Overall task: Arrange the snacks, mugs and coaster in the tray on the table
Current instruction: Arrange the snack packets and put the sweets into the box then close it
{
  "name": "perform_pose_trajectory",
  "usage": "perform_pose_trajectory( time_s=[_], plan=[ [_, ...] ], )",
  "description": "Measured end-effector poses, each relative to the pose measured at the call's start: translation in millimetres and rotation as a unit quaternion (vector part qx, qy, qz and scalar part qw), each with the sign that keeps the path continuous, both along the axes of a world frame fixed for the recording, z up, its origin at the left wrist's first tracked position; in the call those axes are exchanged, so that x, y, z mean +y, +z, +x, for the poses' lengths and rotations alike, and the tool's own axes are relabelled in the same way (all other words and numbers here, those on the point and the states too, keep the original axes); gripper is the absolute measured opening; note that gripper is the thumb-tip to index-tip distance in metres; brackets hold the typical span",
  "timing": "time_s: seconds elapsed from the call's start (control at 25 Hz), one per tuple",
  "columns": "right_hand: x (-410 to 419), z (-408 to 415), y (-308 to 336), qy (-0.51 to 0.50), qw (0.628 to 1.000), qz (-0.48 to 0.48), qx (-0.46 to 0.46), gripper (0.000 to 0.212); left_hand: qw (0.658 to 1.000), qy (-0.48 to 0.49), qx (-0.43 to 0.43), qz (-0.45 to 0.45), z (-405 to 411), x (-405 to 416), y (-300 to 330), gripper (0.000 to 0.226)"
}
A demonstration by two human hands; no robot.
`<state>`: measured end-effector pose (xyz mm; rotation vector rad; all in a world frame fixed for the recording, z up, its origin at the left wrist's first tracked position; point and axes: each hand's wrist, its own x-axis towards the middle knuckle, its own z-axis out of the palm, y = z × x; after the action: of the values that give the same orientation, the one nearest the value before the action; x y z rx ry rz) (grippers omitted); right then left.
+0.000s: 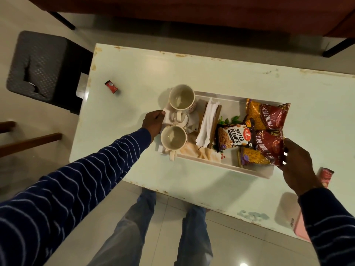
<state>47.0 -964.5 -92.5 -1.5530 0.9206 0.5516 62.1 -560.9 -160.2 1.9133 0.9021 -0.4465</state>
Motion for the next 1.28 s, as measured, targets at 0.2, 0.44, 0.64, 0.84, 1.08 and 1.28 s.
perform_pose_trajectory(
  time_s=[0.2,0.44,0.64,0.84,1.08,1.28],
  plan=[
    [6.4,-2.2,4.5,-0.035,0.999,0.013,0.004,0.022,1.0,0.003,0.003,-0.027,0.3,4.2,0.6,0.037],
    [9.0,-6.6,7.4,0.001,1.0,0.0,-0.012,0.027,1.0,0.0,0.005,-0.031,-0.9,4.4,3.5,0.047],
    [11.0,-4.3,9.2,-0.021,1.0,0.018,-0.008,0.027,0.999,-0.001,0.01,-0.033,-0.6,6.4,7.2,0.029],
    [6.2,-5.5,-2.0,-0.004,1.0,0.001,-0.017,0.02,1.0,0.007,-0.004,-0.004,-3.4,2.4,12.5,0.024],
    [32.8,-29.5,-8.0,0.072,0.905,-0.382,-0.171,0.052,0.996,0.074,-0.031,0.031,-23.7,17.8,21.4,0.03],
    [118.7,-9.9,22.8,0.112,0.868,-0.368,-0.314,0.052,0.993,0.093,-0.049,0.049,-36.2,63.2,28.6,0.026]
  ],
)
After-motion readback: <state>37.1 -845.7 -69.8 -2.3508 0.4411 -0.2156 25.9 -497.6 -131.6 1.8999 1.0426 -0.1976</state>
